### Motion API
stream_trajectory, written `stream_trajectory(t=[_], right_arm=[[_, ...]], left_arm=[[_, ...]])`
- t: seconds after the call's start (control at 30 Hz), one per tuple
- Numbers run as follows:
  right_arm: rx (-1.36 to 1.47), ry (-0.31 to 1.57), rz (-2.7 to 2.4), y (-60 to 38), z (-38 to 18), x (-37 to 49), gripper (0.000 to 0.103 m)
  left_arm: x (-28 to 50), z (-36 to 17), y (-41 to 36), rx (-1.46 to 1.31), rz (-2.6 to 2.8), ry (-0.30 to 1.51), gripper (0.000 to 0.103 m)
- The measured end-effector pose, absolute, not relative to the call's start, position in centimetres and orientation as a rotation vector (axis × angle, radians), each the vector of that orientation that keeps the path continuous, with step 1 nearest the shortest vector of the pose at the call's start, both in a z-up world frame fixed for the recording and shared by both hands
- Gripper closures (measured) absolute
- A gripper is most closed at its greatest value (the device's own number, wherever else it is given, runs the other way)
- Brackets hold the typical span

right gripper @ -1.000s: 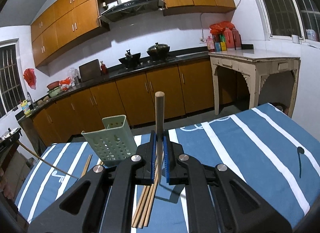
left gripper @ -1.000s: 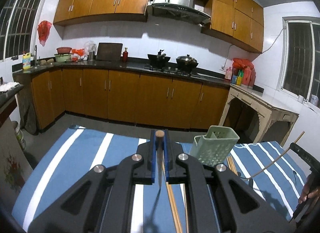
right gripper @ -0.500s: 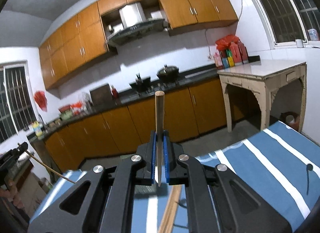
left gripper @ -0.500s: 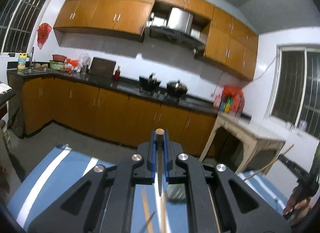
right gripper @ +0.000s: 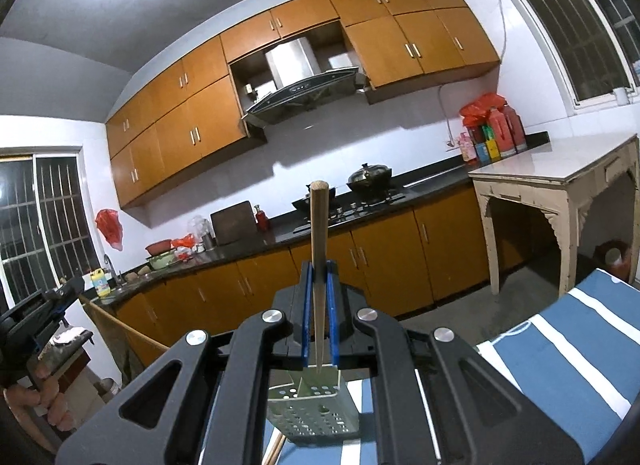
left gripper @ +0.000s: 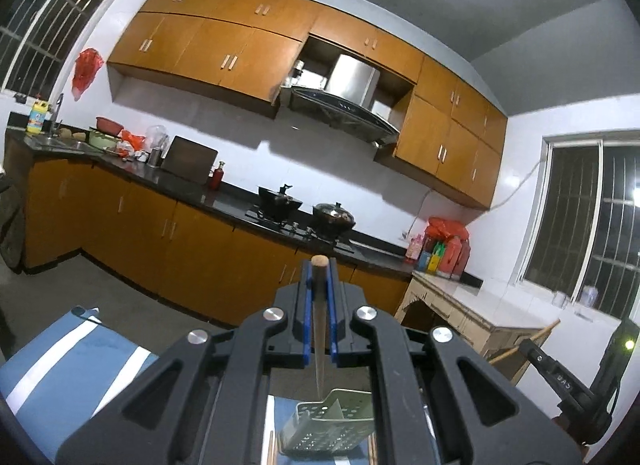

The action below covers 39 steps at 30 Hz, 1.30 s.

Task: Organize utensils
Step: 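Lower the chopsticks into the green holder and open both grippers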

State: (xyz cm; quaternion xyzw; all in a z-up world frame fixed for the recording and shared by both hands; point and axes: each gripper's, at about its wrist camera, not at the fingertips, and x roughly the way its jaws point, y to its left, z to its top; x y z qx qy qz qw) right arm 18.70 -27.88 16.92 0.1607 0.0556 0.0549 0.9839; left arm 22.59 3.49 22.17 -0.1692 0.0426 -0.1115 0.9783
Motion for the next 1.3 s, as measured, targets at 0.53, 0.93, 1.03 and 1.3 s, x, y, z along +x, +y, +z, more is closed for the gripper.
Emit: stream_trajectory(t=[0.53, 0.93, 1.03, 1.3], right_arm=[[0.25, 0.29, 0.126, -25.2, 12.9, 23.2, 0.095], [0.241, 0.3, 0.123, -25.0, 13.3, 20.7, 0.073], [0.243, 0.297, 0.117, -25.3, 13.5, 19.6, 0.073], [0.251, 0.359, 0.091, -26.7, 11.5, 16.8, 0.073]], left_arm=[[28.9, 16.4, -1.5, -0.229, -0.24, 0.273, 0.095], [27.5, 15.6, 0.6, -0.219, -0.189, 0.29, 0.081], [26.5, 15.8, 1.2, -0.213, -0.17, 0.289, 0.08], [23.4, 14.9, 3.1, -0.193, -0.109, 0.308, 0.078]])
